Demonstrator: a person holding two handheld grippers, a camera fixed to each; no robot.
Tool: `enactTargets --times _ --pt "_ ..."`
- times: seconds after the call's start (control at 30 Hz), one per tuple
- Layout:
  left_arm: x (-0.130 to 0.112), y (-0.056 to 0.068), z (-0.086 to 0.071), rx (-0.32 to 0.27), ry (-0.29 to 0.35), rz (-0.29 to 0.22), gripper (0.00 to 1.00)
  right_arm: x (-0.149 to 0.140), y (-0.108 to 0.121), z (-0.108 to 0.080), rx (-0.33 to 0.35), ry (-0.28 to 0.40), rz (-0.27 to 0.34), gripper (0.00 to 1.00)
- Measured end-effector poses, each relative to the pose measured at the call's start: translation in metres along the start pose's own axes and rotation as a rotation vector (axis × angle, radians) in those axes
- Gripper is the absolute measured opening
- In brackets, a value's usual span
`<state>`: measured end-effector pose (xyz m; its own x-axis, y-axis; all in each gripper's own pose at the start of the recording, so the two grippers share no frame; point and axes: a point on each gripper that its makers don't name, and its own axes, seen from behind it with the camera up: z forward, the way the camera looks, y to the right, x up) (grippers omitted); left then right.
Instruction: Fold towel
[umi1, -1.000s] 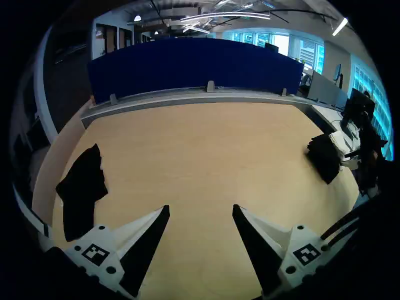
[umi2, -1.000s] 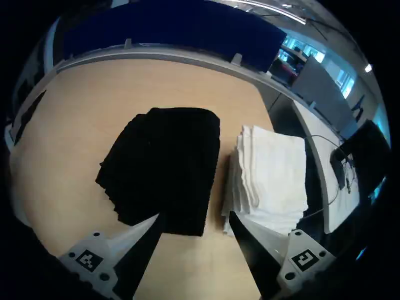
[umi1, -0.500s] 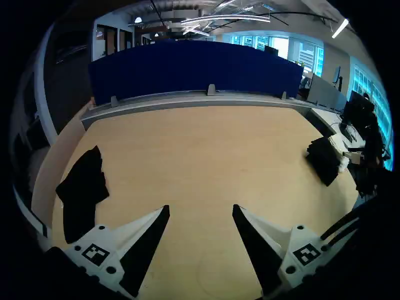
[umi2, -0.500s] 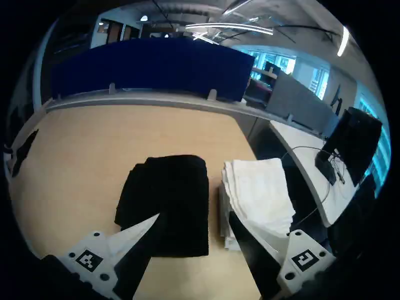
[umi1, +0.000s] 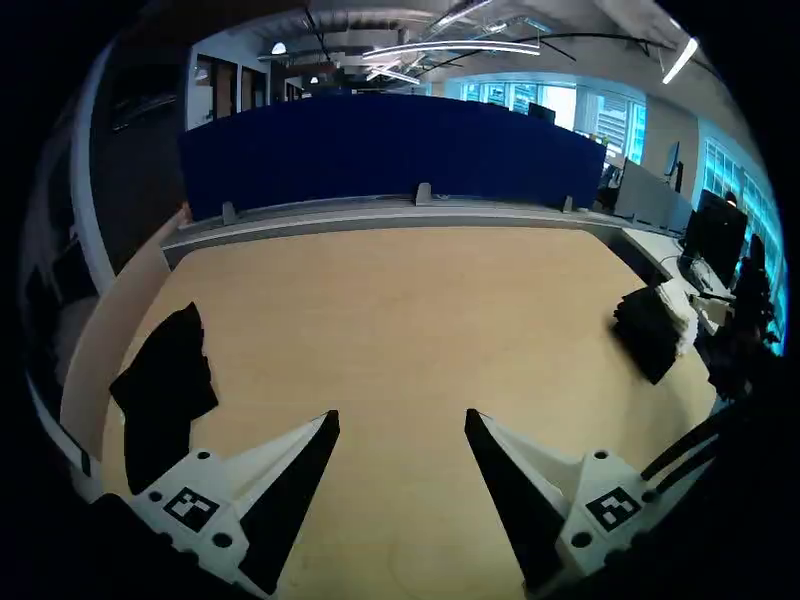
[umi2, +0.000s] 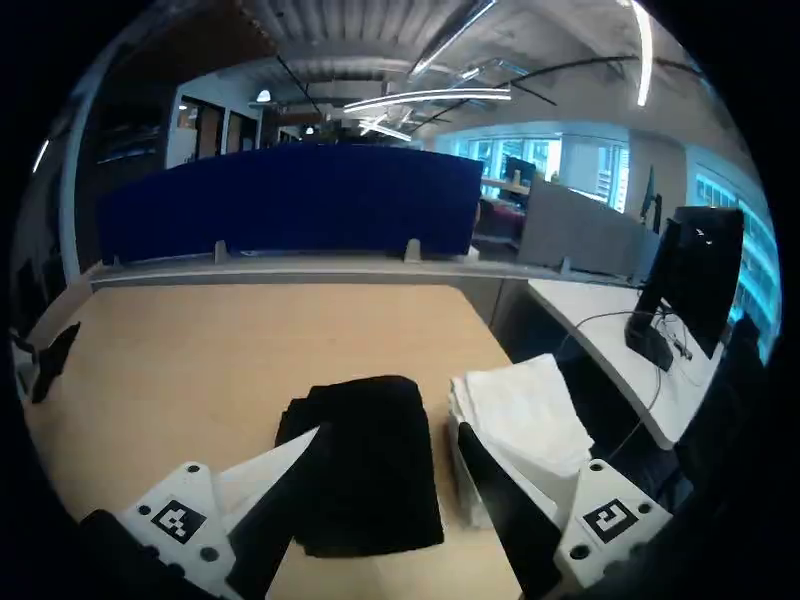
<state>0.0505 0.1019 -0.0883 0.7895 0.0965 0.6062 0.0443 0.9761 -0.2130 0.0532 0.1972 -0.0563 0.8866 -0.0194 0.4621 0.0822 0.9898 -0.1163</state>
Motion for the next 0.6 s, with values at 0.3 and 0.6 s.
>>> enactTargets --times 0.3,0.6 --pt "0.011 -0.005 0.0 0.015 0.04 -0.004 0.93 0.039 -0.007 -0.017 -0.014 0.132 -0.002 0.98" --pt "0.03 -0.014 0.002 0.039 0.114 -0.01 0.93 0.061 -0.02 -0.021 -0.016 0.19 -0.003 0.98"
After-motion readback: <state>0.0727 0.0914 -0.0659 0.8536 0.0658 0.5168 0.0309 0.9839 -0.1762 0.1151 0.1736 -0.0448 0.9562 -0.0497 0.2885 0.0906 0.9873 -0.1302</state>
